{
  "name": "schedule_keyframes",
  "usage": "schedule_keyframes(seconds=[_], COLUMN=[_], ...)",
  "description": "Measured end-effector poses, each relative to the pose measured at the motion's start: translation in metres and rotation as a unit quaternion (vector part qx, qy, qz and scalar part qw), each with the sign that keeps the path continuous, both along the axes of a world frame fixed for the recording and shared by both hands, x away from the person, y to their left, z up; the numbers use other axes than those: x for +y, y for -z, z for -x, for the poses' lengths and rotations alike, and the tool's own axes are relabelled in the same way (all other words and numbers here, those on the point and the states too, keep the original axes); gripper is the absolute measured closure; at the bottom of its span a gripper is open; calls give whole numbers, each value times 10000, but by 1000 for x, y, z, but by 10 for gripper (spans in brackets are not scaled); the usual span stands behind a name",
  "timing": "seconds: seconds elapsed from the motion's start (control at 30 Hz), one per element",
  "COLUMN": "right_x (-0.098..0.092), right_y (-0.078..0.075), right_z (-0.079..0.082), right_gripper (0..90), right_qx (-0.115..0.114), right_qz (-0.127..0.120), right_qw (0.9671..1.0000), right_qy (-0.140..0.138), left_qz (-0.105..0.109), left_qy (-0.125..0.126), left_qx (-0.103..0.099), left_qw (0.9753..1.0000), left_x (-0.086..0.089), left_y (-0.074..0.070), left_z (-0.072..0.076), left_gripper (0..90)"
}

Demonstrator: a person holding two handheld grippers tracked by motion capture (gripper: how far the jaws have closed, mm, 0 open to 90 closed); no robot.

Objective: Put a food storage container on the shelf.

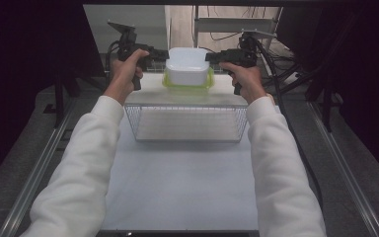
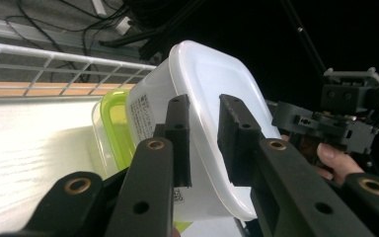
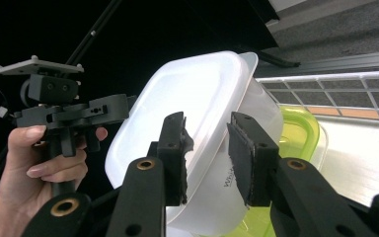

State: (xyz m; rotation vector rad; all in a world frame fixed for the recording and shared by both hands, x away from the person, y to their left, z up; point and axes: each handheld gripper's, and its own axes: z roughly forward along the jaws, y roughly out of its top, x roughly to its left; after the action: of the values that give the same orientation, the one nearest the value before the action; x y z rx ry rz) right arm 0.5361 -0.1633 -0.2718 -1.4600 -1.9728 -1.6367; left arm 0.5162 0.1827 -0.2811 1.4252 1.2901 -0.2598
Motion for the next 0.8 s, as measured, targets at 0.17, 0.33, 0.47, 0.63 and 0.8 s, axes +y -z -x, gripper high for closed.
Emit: schedule_keyframes(seconds=[0.17,0.33,0.47,0.63,0.8], right_x=[0,2,-3,-15,-29], right_y=[0,1,-6,-14,-14], right_z=[0,2,9,27,46], right_gripper=[668,572,507,437,387], right_qx=[3,-39,-328,-867,-1169], right_qz=[-19,-13,31,163,416], right_qw=[10000,10000,9993,9960,9923], right_qy=[25,56,160,155,46], left_qz=[-27,-249,-428,-698,-942], left_qy=[-4,18,-34,-27,102], left_qx=[-44,-159,-385,-696,-1060], left_qw=[10000,9996,9983,9951,9898], left_x=[-1,-6,-5,0,2], left_y=[0,-1,-7,-14,-18], left_z=[2,5,11,26,48], left_gripper=[757,666,517,389,345])
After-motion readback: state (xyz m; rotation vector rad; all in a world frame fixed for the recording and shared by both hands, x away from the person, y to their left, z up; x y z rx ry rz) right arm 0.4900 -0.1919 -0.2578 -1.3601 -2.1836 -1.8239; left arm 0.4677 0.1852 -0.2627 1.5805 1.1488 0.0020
